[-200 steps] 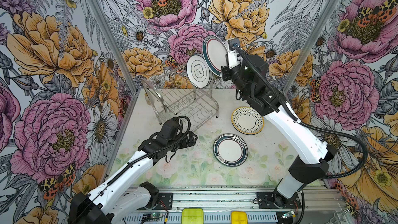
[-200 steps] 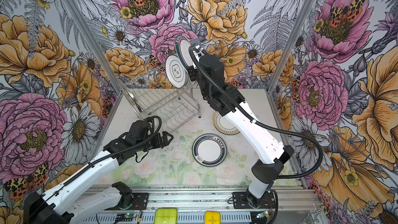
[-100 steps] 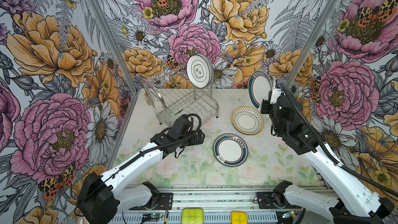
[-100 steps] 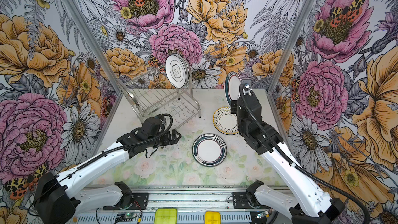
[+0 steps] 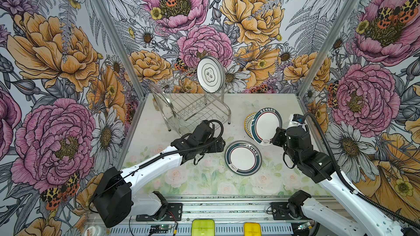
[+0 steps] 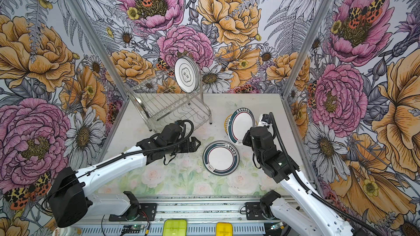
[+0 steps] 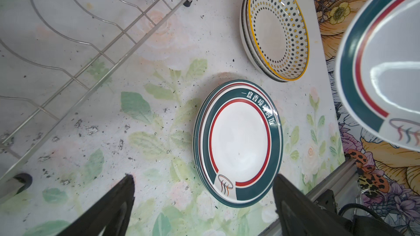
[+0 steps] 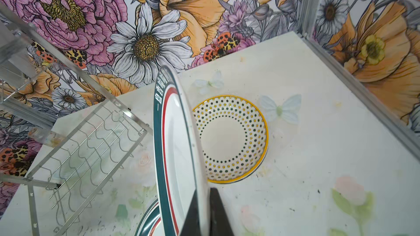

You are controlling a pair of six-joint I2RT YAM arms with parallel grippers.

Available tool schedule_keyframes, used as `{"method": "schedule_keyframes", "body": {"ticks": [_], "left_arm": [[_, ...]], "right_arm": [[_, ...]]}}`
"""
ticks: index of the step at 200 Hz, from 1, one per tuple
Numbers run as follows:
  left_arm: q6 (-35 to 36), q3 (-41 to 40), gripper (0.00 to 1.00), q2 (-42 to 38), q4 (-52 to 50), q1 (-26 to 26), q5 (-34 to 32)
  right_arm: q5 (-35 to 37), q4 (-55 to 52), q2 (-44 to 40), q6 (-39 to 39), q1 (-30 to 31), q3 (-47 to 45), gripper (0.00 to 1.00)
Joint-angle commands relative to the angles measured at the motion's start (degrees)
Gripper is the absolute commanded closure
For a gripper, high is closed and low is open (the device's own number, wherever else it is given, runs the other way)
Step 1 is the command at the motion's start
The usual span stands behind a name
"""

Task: Unload the plates from the dish rack
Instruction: Place the plate among the plates.

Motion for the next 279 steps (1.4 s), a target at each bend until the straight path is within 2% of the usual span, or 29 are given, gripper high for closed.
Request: {"method": "schedule_keyframes", "body": {"ticks": [1, 54, 138, 188, 229, 279], "left_arm": [[-0.08, 1.25, 0.07, 0.79, 4.76, -1.09, 0.01], [-2.43, -0.03, 0.08, 2.35, 11.65, -2.38, 3.17], [-3.11, 1.78, 0.12, 8.48, 16.28, -2.07, 6.77], [-5.65, 0.48, 0.21, 9.26, 22.77, -0.46, 10.77], [-6.57, -0.1, 0.35, 10.3, 25.34, 0.51, 13.15], [-6.89, -0.6, 0.35, 10.83, 25.7, 0.98, 13.61]], "right_arm": [[-5.31, 2.62, -0.07, 8.35, -0.09, -0.11, 1.0], [-13.64, 11.01, 2.52, 17.38, -0.05, -7.72, 1.0], [-21.91, 22.09, 5.28, 22.41, -0.09, -12.59, 1.0], [-26.02, 30.87, 7.87, 25.61, -0.22, -15.57, 1.0], [-27.5, 34.81, 9.28, 27.09, -0.31, -16.87, 1.0], [-28.05, 36.54, 8.98, 27.51, -0.68, -17.31, 1.0]]}}
